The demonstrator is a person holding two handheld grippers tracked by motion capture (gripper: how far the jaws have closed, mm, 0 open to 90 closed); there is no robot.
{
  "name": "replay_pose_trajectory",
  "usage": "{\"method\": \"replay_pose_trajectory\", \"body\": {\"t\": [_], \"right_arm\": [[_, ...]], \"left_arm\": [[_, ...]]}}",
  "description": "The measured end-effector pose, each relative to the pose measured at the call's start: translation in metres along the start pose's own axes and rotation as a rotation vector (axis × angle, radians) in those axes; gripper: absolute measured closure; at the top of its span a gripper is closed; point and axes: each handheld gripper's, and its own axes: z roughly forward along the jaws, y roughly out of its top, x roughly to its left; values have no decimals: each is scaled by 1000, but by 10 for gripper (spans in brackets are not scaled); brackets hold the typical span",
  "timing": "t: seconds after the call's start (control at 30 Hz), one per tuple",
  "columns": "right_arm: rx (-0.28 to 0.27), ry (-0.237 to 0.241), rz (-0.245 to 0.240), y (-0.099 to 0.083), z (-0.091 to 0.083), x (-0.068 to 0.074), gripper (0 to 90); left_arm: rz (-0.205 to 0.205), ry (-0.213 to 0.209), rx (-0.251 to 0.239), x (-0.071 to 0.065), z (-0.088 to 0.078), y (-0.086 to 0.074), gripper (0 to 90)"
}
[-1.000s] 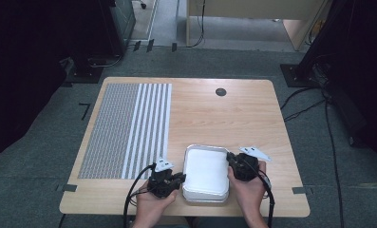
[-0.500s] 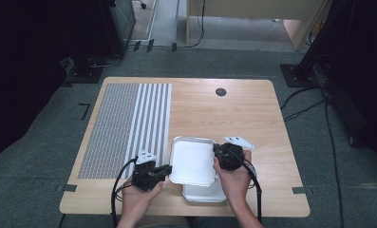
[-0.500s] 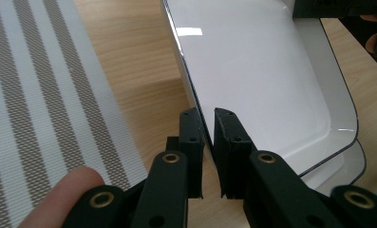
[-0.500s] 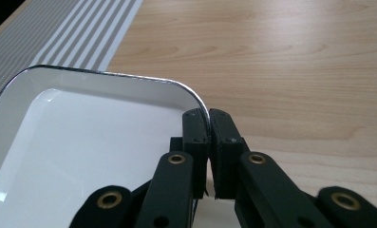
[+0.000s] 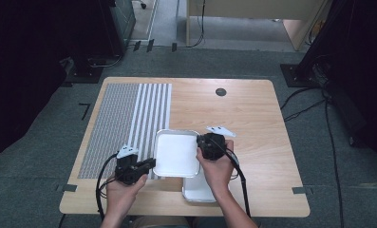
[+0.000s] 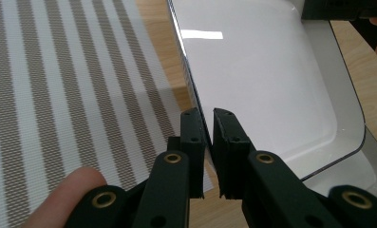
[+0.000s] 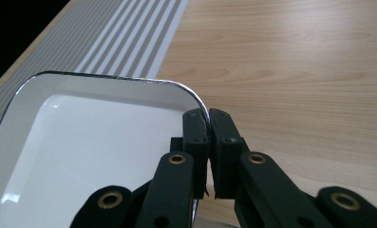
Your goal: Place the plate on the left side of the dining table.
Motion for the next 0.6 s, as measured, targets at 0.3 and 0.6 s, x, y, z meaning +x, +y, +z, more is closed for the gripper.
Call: {"method": "replay_pose_trajectory", "body": {"t": [0.3,0.6], "right_arm": [[14,48,19,10,21,26,879],[32,90,49,15,44,54,880]], "left_arm": [[-57,23,-13,32,-13,7,854],[-118,58,-42,64,-26,13,860]]}}
